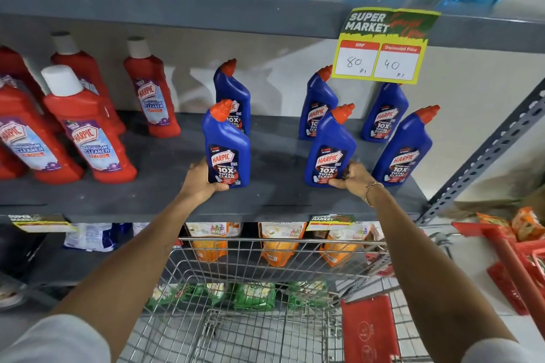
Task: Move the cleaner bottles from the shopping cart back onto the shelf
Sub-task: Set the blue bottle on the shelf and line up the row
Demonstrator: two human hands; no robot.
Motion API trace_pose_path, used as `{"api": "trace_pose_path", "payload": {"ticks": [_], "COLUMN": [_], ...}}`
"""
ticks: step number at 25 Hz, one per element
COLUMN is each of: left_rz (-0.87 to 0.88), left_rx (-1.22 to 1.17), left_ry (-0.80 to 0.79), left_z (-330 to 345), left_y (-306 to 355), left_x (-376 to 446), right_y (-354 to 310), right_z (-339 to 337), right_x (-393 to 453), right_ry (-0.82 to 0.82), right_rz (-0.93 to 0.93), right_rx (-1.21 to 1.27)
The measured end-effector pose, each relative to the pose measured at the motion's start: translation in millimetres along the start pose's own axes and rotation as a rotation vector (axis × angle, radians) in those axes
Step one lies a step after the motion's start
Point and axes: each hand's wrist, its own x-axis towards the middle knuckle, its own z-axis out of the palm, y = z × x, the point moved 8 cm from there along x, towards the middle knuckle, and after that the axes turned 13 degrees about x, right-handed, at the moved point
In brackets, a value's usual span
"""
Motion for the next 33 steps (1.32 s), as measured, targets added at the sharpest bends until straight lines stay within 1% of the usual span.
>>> {"api": "trace_pose_path", "payload": {"ticks": [14,19,33], "left_rz": [-0.096,-0.102,-0.103], "left_rx": [-0.019,-0.042,-0.065], "left_ry": [-0.049,-0.09,-0.116], "left_z": [1,6,10], "left_y": [-11,-14,-14], "left_x": [-2,1,-1], "right_y": [8,2,-1], "right_z": [-3,0,1], "right_x": [7,5,0], "right_ry": [-0.018,-0.038,-0.039], "right_rz": [0.036,0.02,0.035], "right_rx": [0.025,0.005,0.01]}}
